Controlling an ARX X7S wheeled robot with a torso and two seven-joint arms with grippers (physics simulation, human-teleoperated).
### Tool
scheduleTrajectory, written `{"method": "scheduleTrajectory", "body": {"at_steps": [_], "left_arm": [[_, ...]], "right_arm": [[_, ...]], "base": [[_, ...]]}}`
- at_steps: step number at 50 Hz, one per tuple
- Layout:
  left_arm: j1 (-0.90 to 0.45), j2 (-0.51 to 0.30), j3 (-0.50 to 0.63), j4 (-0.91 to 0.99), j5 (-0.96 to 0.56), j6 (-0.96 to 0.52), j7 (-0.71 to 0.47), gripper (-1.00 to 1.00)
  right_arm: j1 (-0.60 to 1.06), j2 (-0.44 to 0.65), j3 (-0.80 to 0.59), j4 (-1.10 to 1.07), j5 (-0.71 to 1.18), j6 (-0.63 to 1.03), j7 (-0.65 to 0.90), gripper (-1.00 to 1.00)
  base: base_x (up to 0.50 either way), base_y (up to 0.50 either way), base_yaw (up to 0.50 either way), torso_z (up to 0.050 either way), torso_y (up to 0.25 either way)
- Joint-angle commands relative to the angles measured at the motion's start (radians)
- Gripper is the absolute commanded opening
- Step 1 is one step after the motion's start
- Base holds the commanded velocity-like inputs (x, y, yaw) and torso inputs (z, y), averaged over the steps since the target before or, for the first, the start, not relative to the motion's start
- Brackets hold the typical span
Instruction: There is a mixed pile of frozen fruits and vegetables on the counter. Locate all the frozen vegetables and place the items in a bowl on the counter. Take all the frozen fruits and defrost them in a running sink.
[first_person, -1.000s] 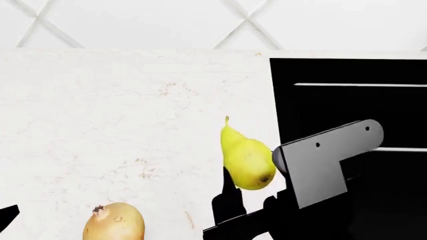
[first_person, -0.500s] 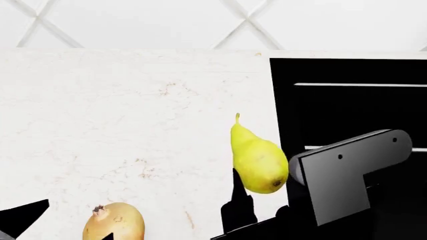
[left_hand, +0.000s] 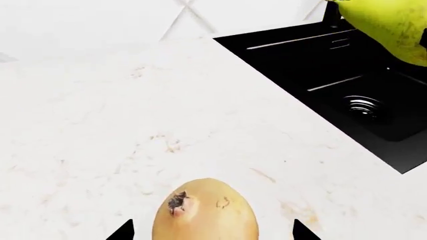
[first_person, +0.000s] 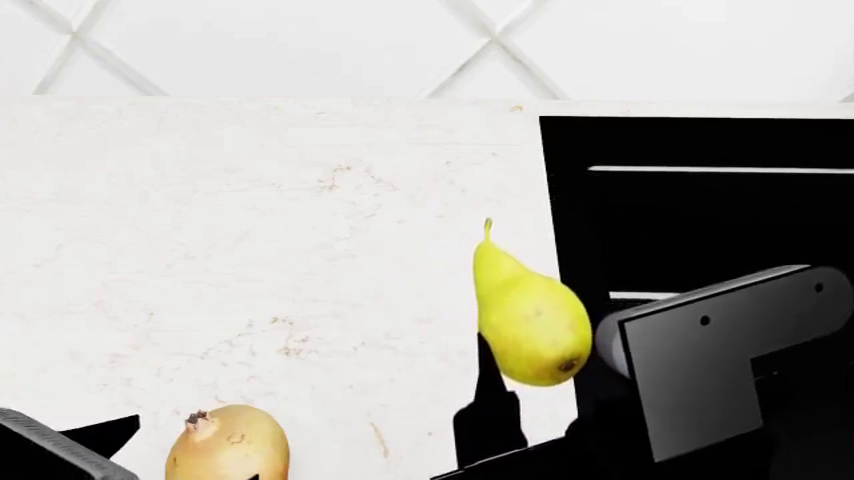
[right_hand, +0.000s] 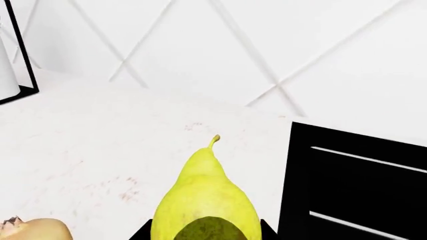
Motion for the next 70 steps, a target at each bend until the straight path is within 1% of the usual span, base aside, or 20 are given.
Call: {"method": "scheduleTrajectory", "body": {"at_steps": [1,11,23,34,41,42,46,52,55,58,61,66,70], "left_arm": [[0.026,0.004,0.092,-0.038,0.209,0.067,0.149,1.0],[-0.032,0.04,0.12,-0.113,0.194,0.064,0.13,1.0],[-0.004,0.042,0.208,-0.177,0.3,0.147,0.186,1.0],[-0.012,0.046,0.243,-0.21,0.326,0.17,0.197,1.0],[-0.015,0.046,0.225,-0.197,0.297,0.161,0.178,1.0],[-0.013,0.044,0.22,-0.191,0.292,0.161,0.176,-1.0],[-0.02,0.045,0.207,-0.164,0.27,0.152,0.152,-1.0],[-0.036,0.059,0.145,-0.121,0.177,0.127,0.087,-1.0],[-0.061,0.06,0.081,-0.09,0.072,0.107,0.012,-1.0],[-0.08,0.052,0.047,-0.069,0.013,0.105,-0.037,-1.0],[-0.114,0.035,0.0,-0.061,-0.094,0.109,-0.117,-1.0],[-0.118,0.012,-0.038,-0.042,-0.13,0.132,-0.146,-1.0],[-0.11,-0.016,-0.072,-0.008,-0.108,0.147,-0.156,-1.0]], "right_arm": [[-0.02,-0.013,0.024,-0.016,-0.058,-0.006,-0.039,-1.0],[-0.041,-0.016,0.018,-0.01,-0.077,-0.013,-0.05,-1.0],[-0.06,-0.022,0.022,-0.003,-0.087,-0.031,-0.054,-1.0],[-0.067,-0.018,0.023,-0.001,-0.088,-0.036,-0.058,-1.0],[-0.069,-0.014,0.028,-0.005,-0.082,-0.04,-0.054,-1.0],[-0.071,-0.013,0.029,-0.005,-0.083,-0.041,-0.054,-1.0],[-0.095,-0.011,0.037,-0.005,-0.092,-0.061,-0.062,-1.0],[-0.153,0.001,0.063,-0.014,-0.105,-0.105,-0.061,-1.0],[-0.202,0.017,0.092,-0.03,-0.117,-0.143,-0.045,-1.0],[-0.245,0.028,0.119,-0.04,-0.128,-0.178,-0.033,-1.0],[-0.31,0.047,0.151,-0.066,-0.161,-0.216,-0.002,-1.0],[-0.362,0.066,0.193,-0.088,-0.153,-0.256,0.031,-1.0],[-0.341,0.078,0.183,-0.096,-0.169,-0.223,0.075,-1.0]], "base": [[0.0,0.0,0.0,0.0,0.0],[0.0,0.0,0.0,0.0,0.001],[0.0,0.0,0.0,0.0,0.0],[0.0,0.0,0.0,0.0,0.0],[0.0,0.0,0.0,0.0,0.0],[0.0,0.0,0.0,0.0,0.0],[0.0,0.0,0.0,0.0,0.0],[0.0,0.0,0.0,0.0,0.0],[0.0,0.0,0.0,0.0,0.0],[0.0,0.0,0.0,0.0,0.0],[0.0,0.0,0.0,0.0,0.0],[0.0,0.0,0.0,0.0,0.0],[0.0,0.0,0.0,0.0,0.003]]}}
